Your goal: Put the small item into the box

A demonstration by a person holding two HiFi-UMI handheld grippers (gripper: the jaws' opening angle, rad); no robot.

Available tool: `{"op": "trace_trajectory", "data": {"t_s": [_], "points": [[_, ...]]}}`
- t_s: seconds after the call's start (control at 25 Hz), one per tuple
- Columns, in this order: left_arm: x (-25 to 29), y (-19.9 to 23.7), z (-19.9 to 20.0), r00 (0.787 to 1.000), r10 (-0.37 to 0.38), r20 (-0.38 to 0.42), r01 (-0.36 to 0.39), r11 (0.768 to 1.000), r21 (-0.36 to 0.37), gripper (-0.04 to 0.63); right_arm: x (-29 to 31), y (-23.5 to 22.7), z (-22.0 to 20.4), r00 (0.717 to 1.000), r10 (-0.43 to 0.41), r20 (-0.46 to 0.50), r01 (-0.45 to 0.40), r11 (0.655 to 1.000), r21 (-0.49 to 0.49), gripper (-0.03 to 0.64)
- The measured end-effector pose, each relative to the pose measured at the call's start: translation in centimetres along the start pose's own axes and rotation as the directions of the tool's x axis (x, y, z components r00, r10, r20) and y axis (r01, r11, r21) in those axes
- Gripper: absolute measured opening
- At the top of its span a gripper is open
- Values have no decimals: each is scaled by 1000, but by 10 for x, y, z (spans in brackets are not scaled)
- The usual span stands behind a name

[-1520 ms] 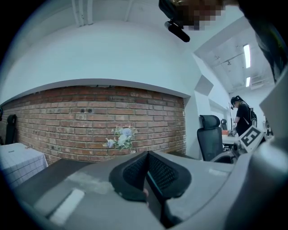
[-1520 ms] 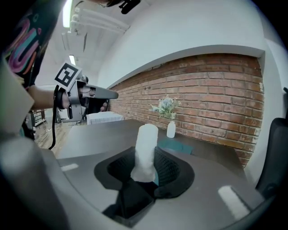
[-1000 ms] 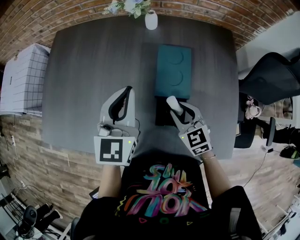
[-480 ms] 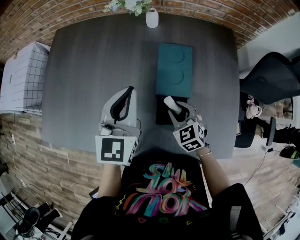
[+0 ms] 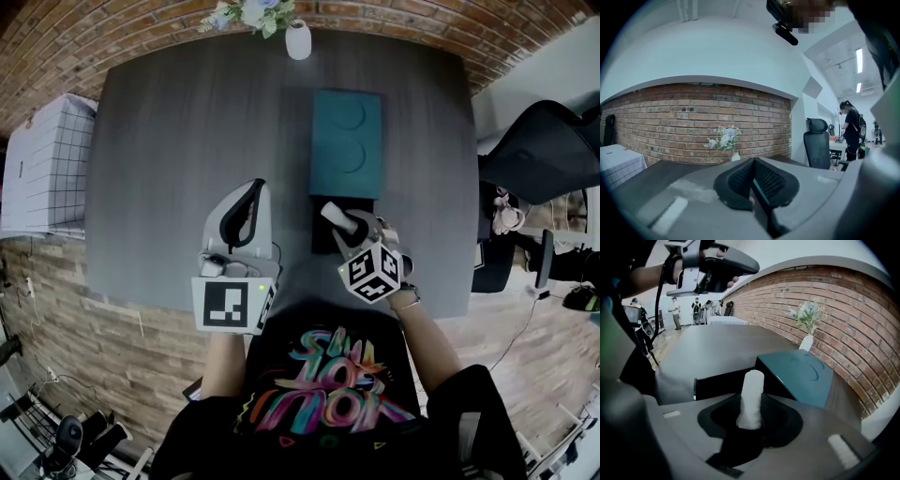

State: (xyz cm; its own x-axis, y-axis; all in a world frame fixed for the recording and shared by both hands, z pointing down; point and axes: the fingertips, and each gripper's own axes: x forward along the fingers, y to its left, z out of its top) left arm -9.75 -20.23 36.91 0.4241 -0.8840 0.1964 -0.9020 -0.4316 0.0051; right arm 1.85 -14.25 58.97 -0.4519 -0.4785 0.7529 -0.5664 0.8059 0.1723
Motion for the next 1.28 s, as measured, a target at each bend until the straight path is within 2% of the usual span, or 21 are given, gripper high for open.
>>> {"op": "trace_trajectory", "data": {"t_s": [0.24,0.48,0.6,1.28], "points": [[1,-4,-3,1000,-14,-6,14,1000,16,2,2,0,-1,1000,-23,-15,23,999,-29,141],[-1,-4,-4,1000,-2,-18,2,1000,-14,2,3,0,0,1000,-25,-12,25,1000,-9,141],[-1,-7,-4,1000,-11,-10,11,1000,1,2,2,-1,-1,1000,-21,2,21,1000,1,143],[-7,-7,7,1000,8,3,-8,1000,-18,2,-5,-5,-1,999,-15,34,14,998,54,150]]}}
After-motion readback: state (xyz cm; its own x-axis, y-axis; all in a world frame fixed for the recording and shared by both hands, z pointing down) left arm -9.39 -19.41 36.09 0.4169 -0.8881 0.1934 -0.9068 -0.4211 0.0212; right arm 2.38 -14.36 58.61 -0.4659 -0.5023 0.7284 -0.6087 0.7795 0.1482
